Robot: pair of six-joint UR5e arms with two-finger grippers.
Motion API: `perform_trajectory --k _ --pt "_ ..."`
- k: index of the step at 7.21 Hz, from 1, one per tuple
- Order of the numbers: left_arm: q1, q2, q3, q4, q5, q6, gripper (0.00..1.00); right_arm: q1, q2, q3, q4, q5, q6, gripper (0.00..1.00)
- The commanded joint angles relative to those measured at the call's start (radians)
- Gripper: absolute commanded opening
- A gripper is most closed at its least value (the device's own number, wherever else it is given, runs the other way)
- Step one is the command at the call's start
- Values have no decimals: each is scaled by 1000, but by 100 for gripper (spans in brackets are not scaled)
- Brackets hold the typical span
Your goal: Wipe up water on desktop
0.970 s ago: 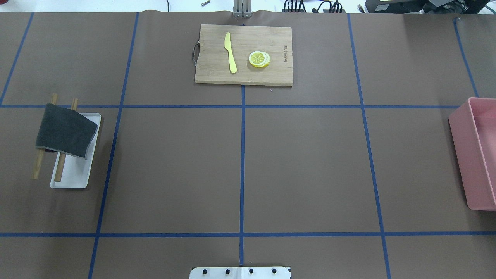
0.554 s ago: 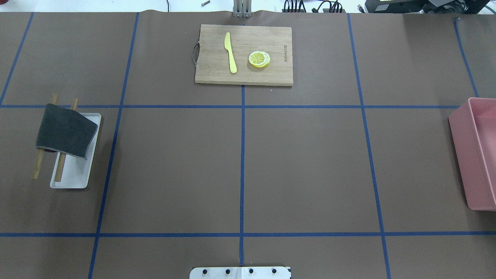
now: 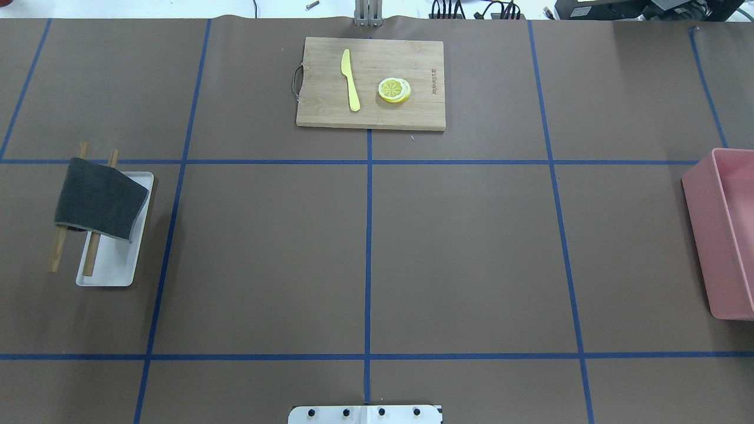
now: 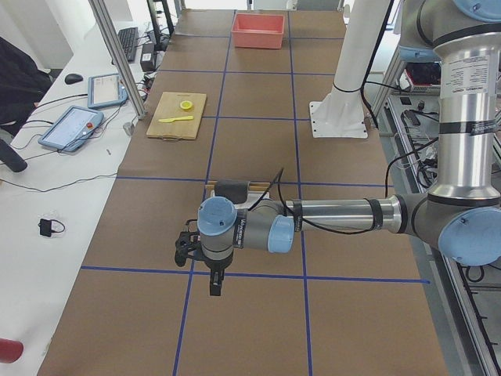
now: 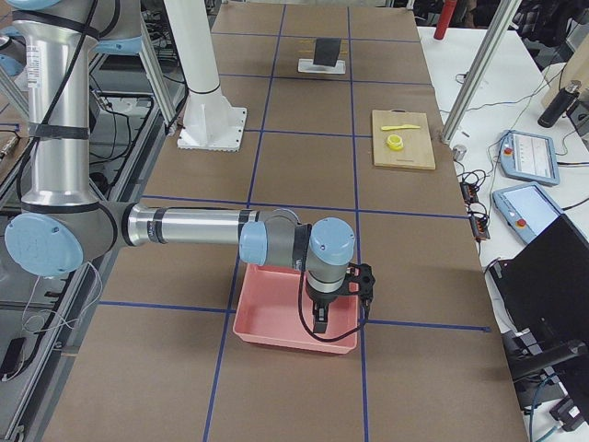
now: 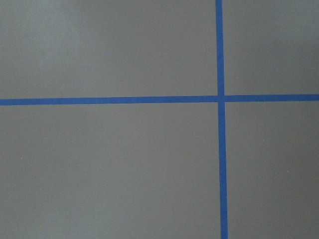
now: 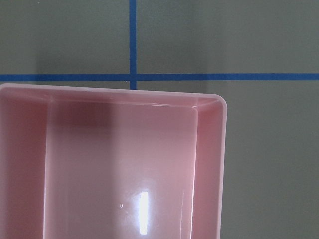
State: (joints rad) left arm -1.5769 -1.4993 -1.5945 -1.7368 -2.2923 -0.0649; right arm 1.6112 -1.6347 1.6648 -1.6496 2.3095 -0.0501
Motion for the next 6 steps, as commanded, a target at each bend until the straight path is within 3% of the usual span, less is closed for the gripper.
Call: perform_trajectory --k 1,4,6 --pt "0 -2 -1 0 4 -1 98 -2 1 6 2 1 2 100" --pt "0 -1 2 -4 2 -3 98 0 0 47 1 -16 3 100" --pt "2 -2 -2 -6 -1 -9 98 -43 12 49 -2 -77 1 100"
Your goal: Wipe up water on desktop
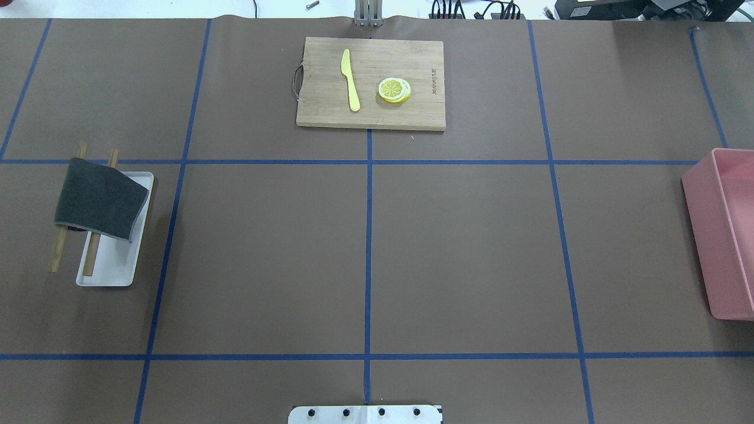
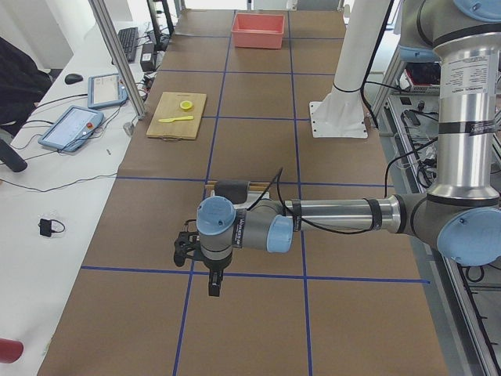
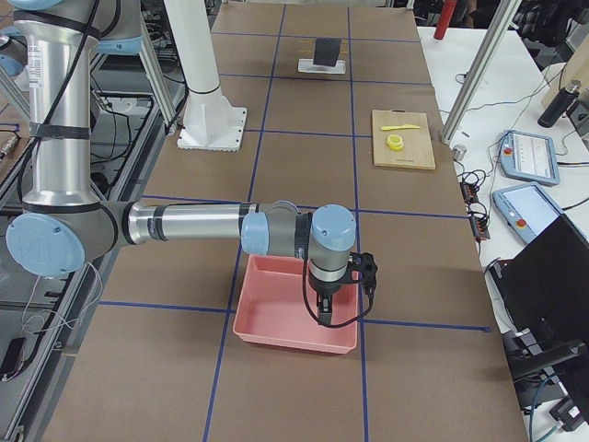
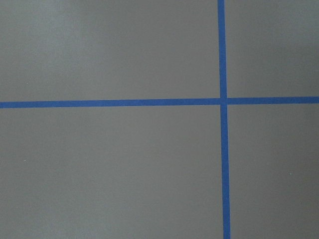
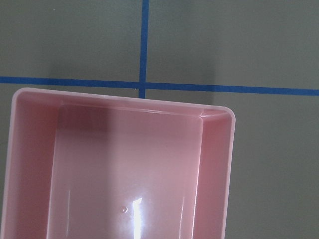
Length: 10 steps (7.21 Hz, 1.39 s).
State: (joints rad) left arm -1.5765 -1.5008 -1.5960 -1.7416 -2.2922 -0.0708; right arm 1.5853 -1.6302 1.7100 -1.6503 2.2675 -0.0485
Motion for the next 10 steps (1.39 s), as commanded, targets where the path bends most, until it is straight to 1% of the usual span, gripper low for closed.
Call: perform_trajectory --k 1,4,6,7,8,9,10 --pt "1 -30 -5 2 -4 -1 98 -16 27 3 -6 -34 2 100" --pt "1 -36 -10 2 -7 6 98 -16 27 2 -5 -26 4 100" --pt "1 -36 -27 1 -10 0 98 -16 20 -3 1 7 6 100" --pt "7 -36 -27 4 -10 -3 98 -18 20 -7 3 -2 1 100" --pt "7 -36 -42 4 -56 -33 98 -18 18 -1 4 -2 1 100" --pt "15 -38 -70 -19 -132 -169 98 -18 20 2 4 0 1 100" --pt "79 -27 -129 -33 -136 -292 98 -18 20 3 4 3 4 100"
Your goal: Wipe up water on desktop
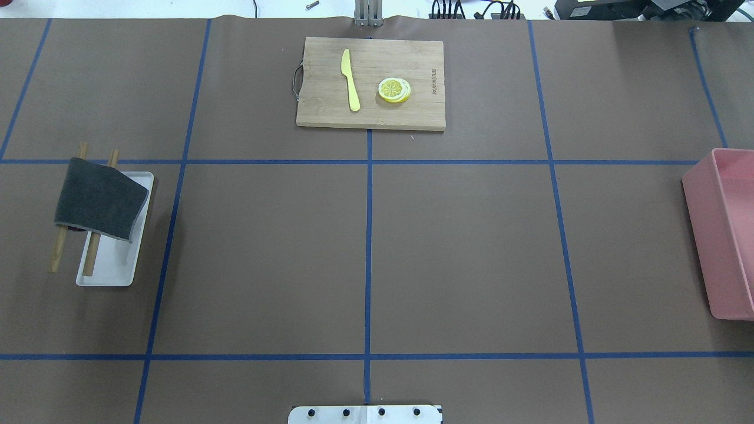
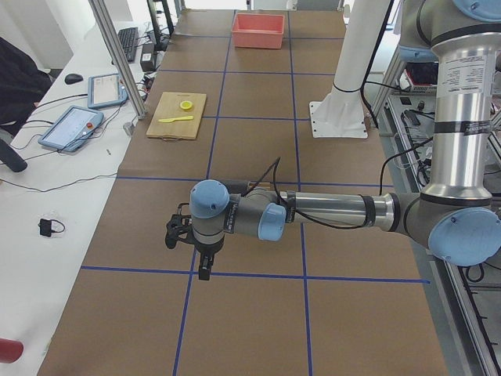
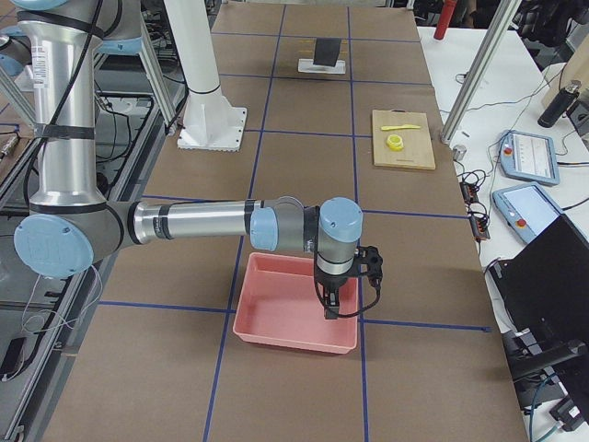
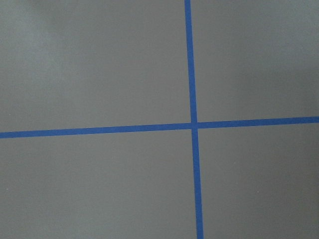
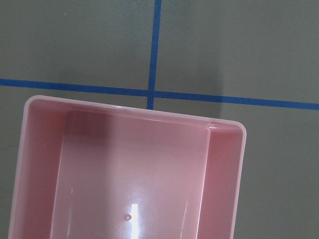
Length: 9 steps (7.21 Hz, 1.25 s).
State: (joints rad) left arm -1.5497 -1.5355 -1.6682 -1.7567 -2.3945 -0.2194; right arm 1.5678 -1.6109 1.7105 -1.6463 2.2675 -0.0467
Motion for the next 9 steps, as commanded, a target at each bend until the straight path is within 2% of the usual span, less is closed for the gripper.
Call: perform_trajectory --k 1,3,4,5,6,9 --pt "116 11 -123 -21 -35 -296 98 0 0 4 0 3 4 100" --pt "251 23 -237 -30 -54 -542 98 0 2 6 -1 4 11 100" --pt "328 25 -235 -137 -46 -671 98 -2 2 1 -3 9 11 100" --pt "383 25 -190 -261 -43 -780 98 -3 2 3 -3 18 11 100" --pt "405 25 -129 -362 -43 -800 98 -3 2 1 -3 32 13 100" --pt "453 12 -105 -392 -43 -801 97 -5 8 1 -10 36 13 100"
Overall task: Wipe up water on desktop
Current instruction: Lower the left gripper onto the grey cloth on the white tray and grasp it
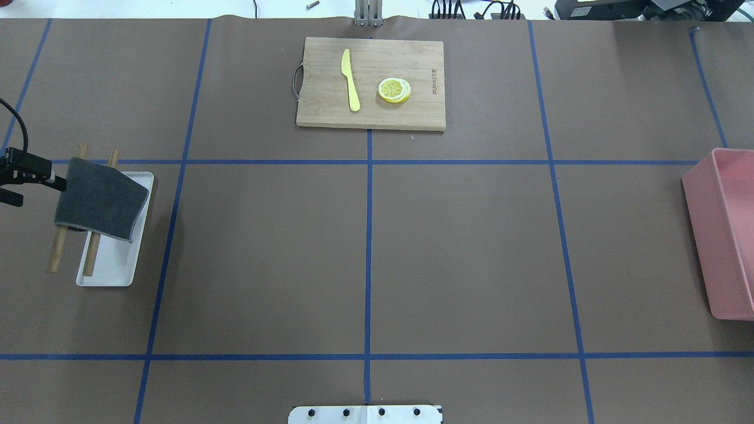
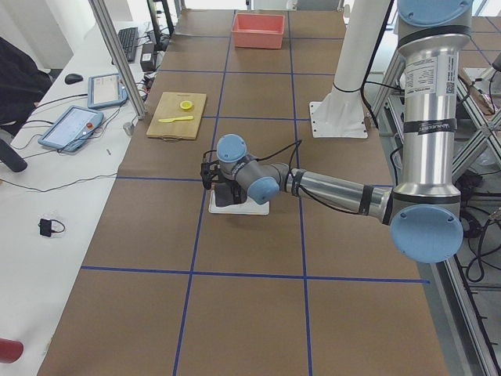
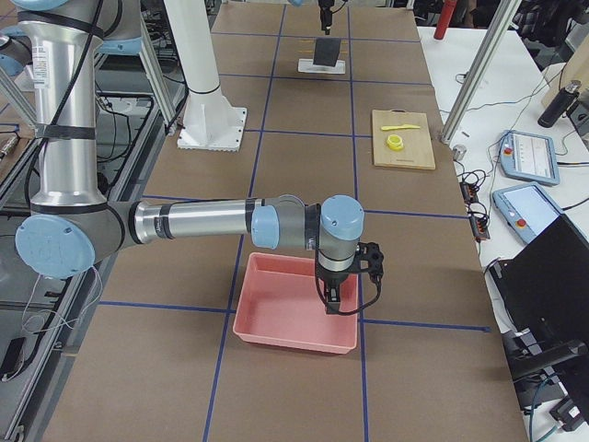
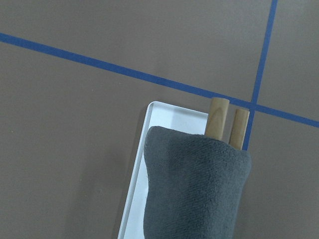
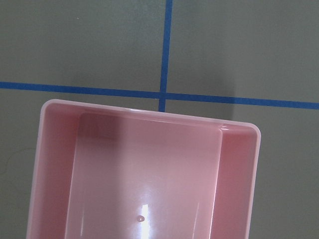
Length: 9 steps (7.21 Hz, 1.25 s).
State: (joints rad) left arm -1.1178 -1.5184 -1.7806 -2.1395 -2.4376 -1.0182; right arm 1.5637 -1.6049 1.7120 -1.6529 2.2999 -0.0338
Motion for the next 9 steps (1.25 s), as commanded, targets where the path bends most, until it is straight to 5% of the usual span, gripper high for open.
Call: perform_trajectory --k 1,4,7,9 --pt "23 -5 9 -10 2 1 97 -2 3 -2 -4 13 0 100" --pt "24 -8 18 -10 3 4 77 -11 5 -5 -5 27 0 100" --pt "64 -29 35 -10 46 4 74 -16 7 -6 -7 26 0 100" --pt "64 -29 29 -11 37 3 53 -16 10 -5 -7 27 0 100"
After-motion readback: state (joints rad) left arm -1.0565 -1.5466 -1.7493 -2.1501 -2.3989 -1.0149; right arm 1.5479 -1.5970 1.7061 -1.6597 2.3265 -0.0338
